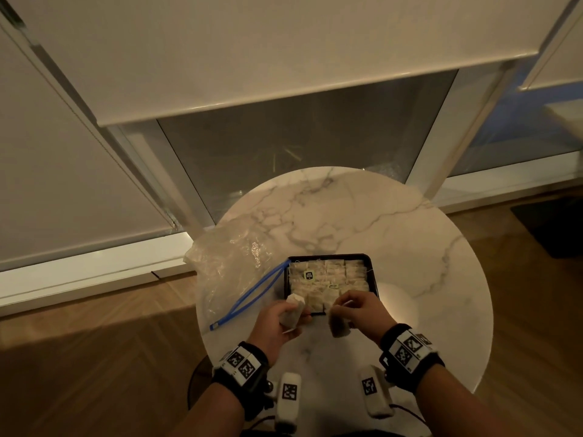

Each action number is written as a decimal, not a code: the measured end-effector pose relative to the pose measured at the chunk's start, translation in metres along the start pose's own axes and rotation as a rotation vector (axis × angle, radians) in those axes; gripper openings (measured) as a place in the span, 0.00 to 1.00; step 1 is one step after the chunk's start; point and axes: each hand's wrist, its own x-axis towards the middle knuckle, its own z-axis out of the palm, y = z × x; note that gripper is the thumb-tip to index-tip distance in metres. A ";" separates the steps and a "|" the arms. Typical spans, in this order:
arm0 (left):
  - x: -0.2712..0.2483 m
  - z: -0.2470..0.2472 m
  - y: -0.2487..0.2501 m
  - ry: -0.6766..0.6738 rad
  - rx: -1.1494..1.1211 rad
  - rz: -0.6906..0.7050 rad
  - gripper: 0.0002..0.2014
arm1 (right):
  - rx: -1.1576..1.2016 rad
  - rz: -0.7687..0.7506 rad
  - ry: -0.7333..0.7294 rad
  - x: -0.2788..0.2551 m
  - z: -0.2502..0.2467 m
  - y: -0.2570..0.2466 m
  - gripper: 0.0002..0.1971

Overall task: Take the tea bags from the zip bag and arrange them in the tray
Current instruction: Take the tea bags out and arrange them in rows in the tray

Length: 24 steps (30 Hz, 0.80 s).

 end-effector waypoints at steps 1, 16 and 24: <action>0.000 0.004 -0.001 -0.003 -0.036 -0.018 0.12 | -0.018 -0.018 0.062 0.004 -0.005 0.001 0.03; 0.023 0.037 -0.001 0.008 0.593 0.331 0.13 | -0.165 -0.077 0.100 0.037 -0.046 0.003 0.07; 0.043 0.068 -0.015 -0.102 0.917 0.399 0.11 | -0.281 -0.243 -0.123 0.039 -0.049 -0.012 0.06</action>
